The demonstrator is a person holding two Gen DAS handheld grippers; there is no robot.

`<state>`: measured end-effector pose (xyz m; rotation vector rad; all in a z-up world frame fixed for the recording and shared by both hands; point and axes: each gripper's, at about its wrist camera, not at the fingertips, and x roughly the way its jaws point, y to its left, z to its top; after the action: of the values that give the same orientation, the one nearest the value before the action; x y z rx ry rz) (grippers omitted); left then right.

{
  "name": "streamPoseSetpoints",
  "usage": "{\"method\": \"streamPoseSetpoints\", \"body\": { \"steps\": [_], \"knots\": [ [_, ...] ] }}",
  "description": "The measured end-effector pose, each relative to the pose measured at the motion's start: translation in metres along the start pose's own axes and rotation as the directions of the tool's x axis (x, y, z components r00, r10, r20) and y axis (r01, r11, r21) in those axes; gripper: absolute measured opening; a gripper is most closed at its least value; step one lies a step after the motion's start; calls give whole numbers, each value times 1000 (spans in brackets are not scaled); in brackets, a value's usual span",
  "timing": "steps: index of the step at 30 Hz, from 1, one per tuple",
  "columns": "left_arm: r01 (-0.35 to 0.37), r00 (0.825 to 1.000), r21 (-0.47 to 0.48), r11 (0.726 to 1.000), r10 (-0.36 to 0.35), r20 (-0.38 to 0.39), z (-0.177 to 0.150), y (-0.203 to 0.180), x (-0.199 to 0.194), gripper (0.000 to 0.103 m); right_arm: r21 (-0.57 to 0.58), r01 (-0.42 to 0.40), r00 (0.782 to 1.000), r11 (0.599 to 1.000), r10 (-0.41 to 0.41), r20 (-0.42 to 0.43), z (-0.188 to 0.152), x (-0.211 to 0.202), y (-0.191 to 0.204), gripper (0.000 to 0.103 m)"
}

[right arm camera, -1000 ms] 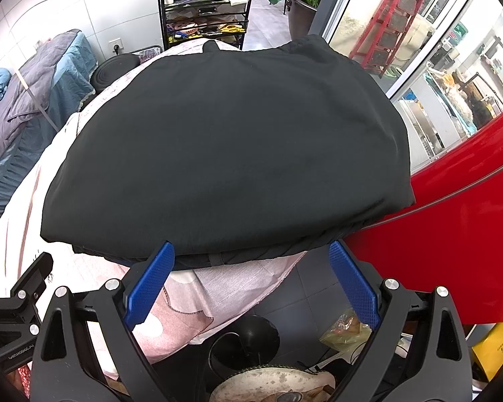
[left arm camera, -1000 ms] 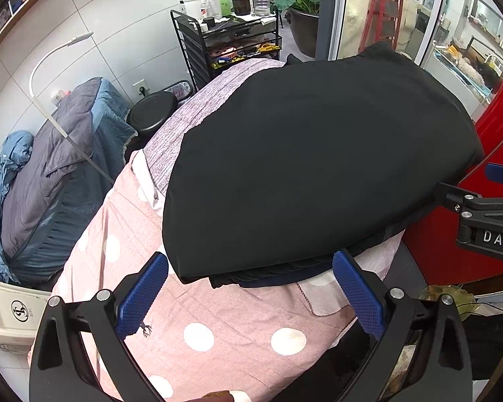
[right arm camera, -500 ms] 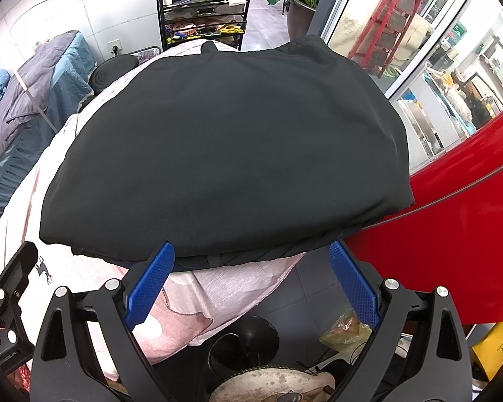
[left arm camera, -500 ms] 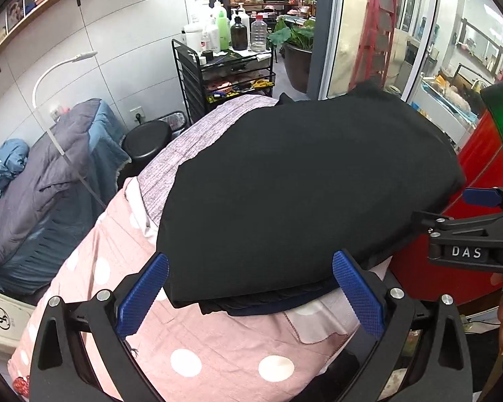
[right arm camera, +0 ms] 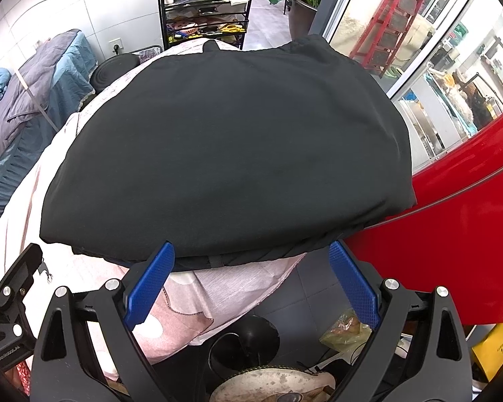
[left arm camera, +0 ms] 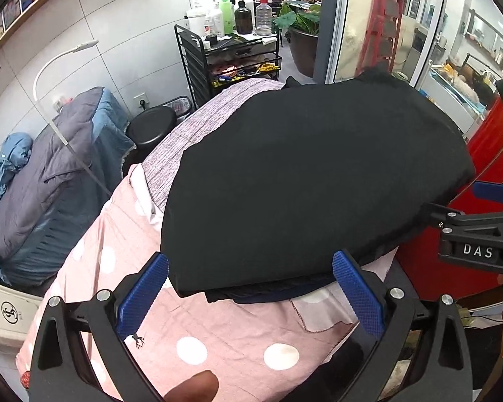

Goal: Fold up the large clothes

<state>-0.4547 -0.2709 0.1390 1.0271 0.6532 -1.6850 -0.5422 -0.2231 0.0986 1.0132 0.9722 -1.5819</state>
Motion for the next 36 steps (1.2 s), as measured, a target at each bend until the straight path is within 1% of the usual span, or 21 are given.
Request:
{"method": "streamPoseSetpoints", "body": {
  "steps": [10,22,31,34,36],
  "knots": [
    [-25,1000,23,999,25,7,-1,-6,-1,97,-7,-1,1000,1000,1,-3,1,1,2,92],
    [-13,1000,13,1000,13,8,-2,-4,-2,97,-10,-3,1000,1000,3,-3,2,3,3,92],
    [-13,1000,36,999,12,23,-5,-10,-3,97,-15,0,1000,1000,0,-2,0,4,3,92],
    [-8,1000,20,1000,8,12,-6,-9,-2,97,-14,0,1000,1000,0,-2,-1,3,2,92],
    [-22,1000,13,1000,22,1,-7,-8,0,97,-11,3,1000,1000,-3,-1,-2,4,1,92]
  ]
}}
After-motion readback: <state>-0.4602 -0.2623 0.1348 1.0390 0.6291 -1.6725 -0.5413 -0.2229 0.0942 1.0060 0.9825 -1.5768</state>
